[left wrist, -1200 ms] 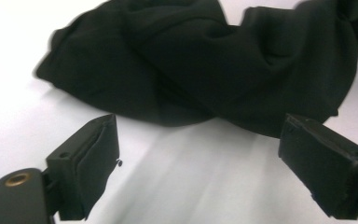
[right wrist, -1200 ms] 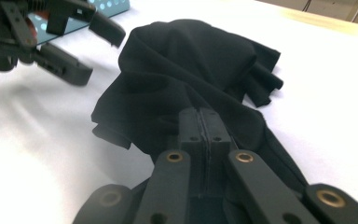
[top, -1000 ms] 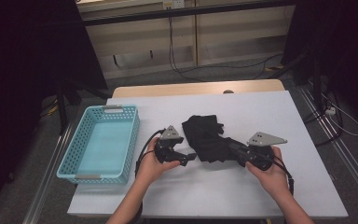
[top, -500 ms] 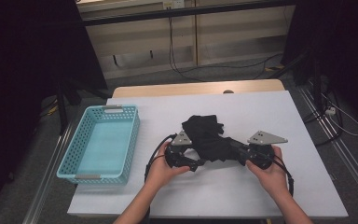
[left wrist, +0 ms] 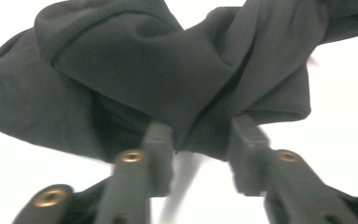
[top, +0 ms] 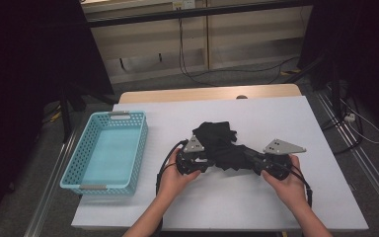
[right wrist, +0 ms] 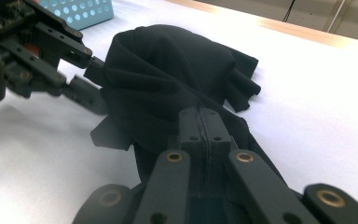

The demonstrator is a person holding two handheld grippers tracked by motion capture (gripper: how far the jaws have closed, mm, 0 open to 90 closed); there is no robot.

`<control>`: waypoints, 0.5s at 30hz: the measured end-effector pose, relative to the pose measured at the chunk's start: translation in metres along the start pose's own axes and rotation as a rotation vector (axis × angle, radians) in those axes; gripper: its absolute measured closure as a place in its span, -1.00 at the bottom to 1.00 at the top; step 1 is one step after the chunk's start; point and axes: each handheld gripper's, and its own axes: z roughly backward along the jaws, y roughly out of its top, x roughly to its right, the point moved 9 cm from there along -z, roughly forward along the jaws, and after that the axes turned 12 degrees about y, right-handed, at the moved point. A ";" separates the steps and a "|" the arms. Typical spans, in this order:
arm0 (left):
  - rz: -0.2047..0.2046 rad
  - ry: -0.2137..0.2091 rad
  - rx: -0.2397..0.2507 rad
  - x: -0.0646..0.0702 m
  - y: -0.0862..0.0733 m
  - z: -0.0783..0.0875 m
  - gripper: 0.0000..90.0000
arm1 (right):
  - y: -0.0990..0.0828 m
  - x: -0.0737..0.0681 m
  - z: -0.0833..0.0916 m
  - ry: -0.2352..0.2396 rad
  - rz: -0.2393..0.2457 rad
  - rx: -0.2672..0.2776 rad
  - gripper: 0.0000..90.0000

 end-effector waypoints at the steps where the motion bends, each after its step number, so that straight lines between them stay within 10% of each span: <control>1: 0.009 -0.010 -0.003 -0.001 0.001 0.001 0.66 | 0.000 0.000 -0.001 0.001 0.003 -0.001 0.98; 15: 0.114 -0.022 0.025 -0.033 0.020 0.052 0.79 | 0.001 -0.017 -0.005 0.045 0.068 -0.022 0.83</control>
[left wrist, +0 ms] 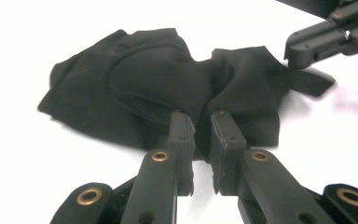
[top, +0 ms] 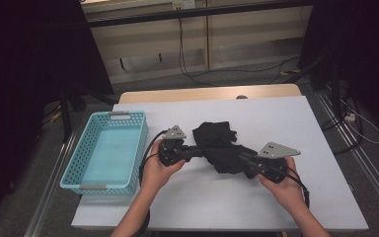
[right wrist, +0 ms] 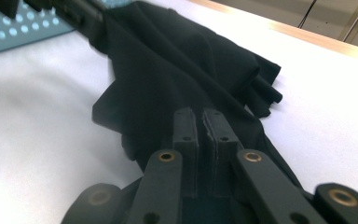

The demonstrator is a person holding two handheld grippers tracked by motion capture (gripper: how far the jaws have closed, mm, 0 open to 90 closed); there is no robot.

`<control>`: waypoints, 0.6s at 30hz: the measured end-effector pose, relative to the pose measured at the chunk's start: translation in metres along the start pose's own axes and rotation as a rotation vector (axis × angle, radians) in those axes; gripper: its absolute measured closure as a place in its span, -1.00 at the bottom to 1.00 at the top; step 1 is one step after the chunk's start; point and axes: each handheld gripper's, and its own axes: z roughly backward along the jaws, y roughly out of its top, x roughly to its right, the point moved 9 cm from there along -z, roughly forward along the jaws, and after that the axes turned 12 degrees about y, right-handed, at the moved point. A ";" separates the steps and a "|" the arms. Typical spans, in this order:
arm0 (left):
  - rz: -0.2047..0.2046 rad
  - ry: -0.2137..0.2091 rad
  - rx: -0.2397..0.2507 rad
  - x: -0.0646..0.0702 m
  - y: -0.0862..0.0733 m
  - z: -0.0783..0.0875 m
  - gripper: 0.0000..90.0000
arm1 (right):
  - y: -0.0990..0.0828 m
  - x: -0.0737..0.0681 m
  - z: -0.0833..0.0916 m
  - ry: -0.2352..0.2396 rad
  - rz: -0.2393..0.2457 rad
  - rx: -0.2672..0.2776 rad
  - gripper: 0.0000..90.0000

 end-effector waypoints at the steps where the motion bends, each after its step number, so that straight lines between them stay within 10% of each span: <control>1: 0.013 0.004 -0.001 -0.002 -0.001 0.001 0.79 | 0.000 -0.002 -0.001 0.006 -0.003 0.002 0.78; 18: 0.087 0.103 -0.035 -0.032 -0.017 -0.003 0.83 | -0.026 -0.035 -0.017 0.073 0.073 -0.118 0.12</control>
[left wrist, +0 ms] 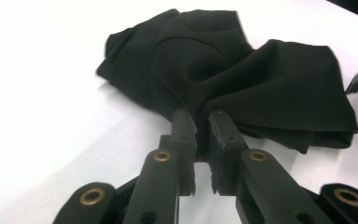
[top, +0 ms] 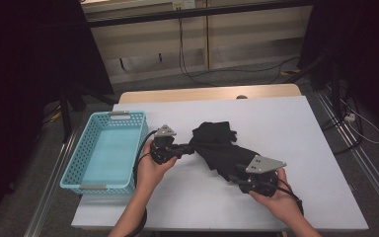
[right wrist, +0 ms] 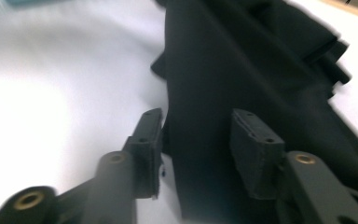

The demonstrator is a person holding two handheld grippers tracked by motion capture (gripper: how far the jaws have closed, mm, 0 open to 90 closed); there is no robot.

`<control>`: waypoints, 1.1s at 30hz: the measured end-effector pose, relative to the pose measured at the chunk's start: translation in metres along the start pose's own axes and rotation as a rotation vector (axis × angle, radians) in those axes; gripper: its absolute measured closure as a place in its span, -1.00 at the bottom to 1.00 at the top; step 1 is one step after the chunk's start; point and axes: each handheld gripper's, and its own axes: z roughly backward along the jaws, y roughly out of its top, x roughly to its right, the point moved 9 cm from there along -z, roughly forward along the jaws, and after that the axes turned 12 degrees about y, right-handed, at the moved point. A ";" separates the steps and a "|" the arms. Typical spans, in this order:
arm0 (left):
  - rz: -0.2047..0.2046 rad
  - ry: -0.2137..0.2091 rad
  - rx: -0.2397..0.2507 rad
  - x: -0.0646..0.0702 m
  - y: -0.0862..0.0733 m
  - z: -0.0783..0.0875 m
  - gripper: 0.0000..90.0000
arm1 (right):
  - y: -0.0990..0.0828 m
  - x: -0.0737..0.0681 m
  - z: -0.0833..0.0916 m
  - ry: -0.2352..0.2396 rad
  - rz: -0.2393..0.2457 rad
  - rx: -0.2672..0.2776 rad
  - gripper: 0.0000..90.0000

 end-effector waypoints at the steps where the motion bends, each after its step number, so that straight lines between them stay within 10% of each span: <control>1: 0.004 0.001 0.004 -0.001 0.001 0.001 0.83 | -0.003 0.000 -0.003 -0.005 0.014 -0.022 0.05; 11: 0.039 0.028 0.035 -0.015 0.007 0.014 0.92 | -0.016 0.018 -0.006 -0.087 0.017 -0.101 0.01; 21: 0.033 0.023 0.014 -0.014 0.004 0.011 0.92 | -0.009 0.044 0.021 -0.141 -0.055 -0.001 0.98; 29: 0.033 0.004 0.024 -0.009 0.007 0.011 0.92 | -0.004 0.062 0.050 -0.140 -0.150 0.104 1.00; 33: 0.028 -0.003 0.019 -0.006 0.007 0.009 0.92 | -0.008 0.050 0.038 -0.095 -0.116 0.054 0.66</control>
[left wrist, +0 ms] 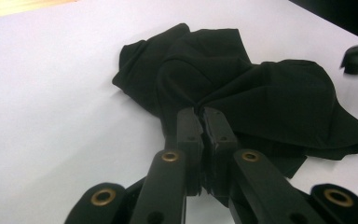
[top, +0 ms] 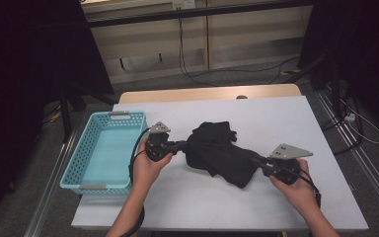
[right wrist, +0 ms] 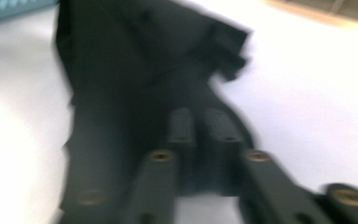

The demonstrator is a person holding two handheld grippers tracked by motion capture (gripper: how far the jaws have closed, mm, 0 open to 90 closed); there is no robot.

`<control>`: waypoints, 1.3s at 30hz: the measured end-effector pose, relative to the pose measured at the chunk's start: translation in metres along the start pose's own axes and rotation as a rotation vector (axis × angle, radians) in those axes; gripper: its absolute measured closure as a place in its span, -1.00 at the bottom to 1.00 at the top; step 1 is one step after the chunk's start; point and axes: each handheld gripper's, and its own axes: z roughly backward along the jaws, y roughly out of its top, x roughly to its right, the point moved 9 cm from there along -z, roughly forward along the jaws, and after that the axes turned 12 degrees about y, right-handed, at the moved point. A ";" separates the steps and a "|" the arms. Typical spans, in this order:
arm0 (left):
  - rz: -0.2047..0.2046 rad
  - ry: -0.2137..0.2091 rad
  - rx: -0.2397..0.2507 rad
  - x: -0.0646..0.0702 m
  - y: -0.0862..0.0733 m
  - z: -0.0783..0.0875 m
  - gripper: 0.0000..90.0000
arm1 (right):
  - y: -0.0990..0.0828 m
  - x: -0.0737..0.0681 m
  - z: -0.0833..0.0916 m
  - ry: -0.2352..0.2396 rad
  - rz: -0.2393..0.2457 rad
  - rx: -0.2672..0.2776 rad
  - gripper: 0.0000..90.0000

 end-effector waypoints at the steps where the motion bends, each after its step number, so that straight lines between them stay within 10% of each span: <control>1: 0.001 0.004 -0.001 0.000 0.000 -0.001 0.92 | -0.001 -0.005 -0.004 0.020 0.015 -0.011 0.61; 8: 0.001 0.014 -0.009 -0.003 -0.002 0.000 0.92 | -0.004 -0.037 -0.023 0.128 0.010 -0.045 0.00; 14: 0.024 0.047 0.029 -0.013 0.005 0.010 0.93 | -0.016 -0.043 -0.040 0.073 0.096 -0.152 -0.16; 22: 0.049 0.102 0.063 -0.030 0.010 0.022 0.94 | -0.015 -0.013 -0.026 -0.073 0.056 -0.156 0.07; 33: 0.037 0.132 0.044 -0.033 0.006 0.019 0.94 | -0.015 -0.014 -0.023 -0.024 0.038 -0.152 0.76; 39: 0.030 0.141 0.044 -0.032 0.006 0.016 0.94 | 0.005 0.020 0.008 -0.190 0.034 -0.043 0.83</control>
